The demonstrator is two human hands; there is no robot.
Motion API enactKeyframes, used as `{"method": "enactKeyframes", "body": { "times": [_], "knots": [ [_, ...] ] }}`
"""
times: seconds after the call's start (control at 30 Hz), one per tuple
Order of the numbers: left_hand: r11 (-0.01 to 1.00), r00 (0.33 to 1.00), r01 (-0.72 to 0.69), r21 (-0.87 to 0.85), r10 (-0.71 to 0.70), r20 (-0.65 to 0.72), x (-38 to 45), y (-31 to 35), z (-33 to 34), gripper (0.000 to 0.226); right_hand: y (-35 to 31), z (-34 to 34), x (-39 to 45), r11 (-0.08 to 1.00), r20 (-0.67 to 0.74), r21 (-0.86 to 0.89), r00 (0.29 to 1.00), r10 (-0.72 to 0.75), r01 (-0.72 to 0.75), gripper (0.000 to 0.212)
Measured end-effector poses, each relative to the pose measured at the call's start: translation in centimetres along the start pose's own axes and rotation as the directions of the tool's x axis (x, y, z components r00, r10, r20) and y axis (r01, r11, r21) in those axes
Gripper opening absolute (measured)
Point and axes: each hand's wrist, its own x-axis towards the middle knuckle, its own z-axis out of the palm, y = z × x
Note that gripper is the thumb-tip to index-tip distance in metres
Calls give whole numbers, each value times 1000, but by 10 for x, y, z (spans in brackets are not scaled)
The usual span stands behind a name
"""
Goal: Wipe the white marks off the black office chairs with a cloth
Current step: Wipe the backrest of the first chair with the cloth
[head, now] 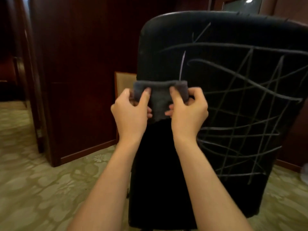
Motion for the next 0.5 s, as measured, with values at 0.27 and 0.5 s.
{"method": "enactKeyframes", "body": {
  "times": [0.27, 0.5],
  "knots": [
    [987, 987, 158, 33, -159, 36, -48, -45, -5, 24, 51, -14, -33, 967, 25, -253, 1000, 17, -10, 29],
    [998, 997, -51, -30, 49, -55, 16, 5, 3, 24, -10, 5, 11, 993, 29, -24, 993, -116, 117, 16]
  ]
}}
